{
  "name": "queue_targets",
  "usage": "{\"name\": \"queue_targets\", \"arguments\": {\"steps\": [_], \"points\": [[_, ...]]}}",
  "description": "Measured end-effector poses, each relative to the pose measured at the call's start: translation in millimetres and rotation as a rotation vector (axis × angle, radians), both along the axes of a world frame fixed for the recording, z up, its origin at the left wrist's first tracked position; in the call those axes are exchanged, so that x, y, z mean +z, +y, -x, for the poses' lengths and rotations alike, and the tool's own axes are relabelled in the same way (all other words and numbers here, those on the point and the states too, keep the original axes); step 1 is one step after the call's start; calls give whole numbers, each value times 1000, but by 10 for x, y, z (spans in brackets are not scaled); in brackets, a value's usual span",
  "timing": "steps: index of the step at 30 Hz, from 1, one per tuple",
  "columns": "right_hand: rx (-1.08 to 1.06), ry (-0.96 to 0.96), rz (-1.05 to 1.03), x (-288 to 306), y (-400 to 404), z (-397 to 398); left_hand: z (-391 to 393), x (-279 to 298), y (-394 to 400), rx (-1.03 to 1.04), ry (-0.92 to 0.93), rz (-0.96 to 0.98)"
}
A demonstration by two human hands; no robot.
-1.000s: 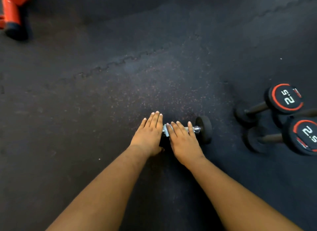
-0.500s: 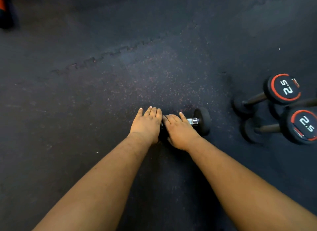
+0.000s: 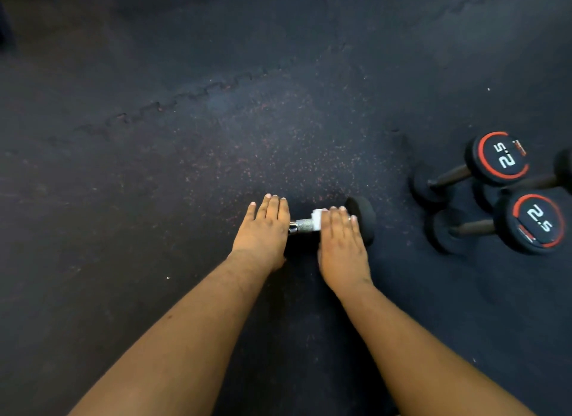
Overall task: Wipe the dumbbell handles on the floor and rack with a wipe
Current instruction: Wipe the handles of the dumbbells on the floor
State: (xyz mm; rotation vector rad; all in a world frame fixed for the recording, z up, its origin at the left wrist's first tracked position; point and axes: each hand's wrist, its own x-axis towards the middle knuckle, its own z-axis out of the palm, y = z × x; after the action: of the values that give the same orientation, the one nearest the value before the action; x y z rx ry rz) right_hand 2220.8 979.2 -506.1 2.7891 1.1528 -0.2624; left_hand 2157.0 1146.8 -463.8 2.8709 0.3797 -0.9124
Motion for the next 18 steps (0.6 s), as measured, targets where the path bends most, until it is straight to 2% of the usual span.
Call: {"name": "queue_targets", "arguments": {"steps": [2, 6, 7, 11, 13, 16, 18], "points": [[-70, 9, -6, -15, -3, 79, 4, -4, -4, 6, -6, 20], [184, 37, -30, -77, 180, 177, 11, -6, 19, 15, -28, 32], [186, 12, 10, -36, 165, 103, 14, -12, 17, 16, -29, 34], [-62, -34, 98, 34, 31, -30, 33, -52, 3, 16, -41, 48], [-15, 28, 64, 15, 134, 85, 31, -49, 12, 10, -44, 48], [166, 79, -26, 11, 223, 120, 34, -43, 22, 8, -48, 46], [100, 43, -39, 86, 135, -2, 45, -49, 13, 12, -50, 49]]}}
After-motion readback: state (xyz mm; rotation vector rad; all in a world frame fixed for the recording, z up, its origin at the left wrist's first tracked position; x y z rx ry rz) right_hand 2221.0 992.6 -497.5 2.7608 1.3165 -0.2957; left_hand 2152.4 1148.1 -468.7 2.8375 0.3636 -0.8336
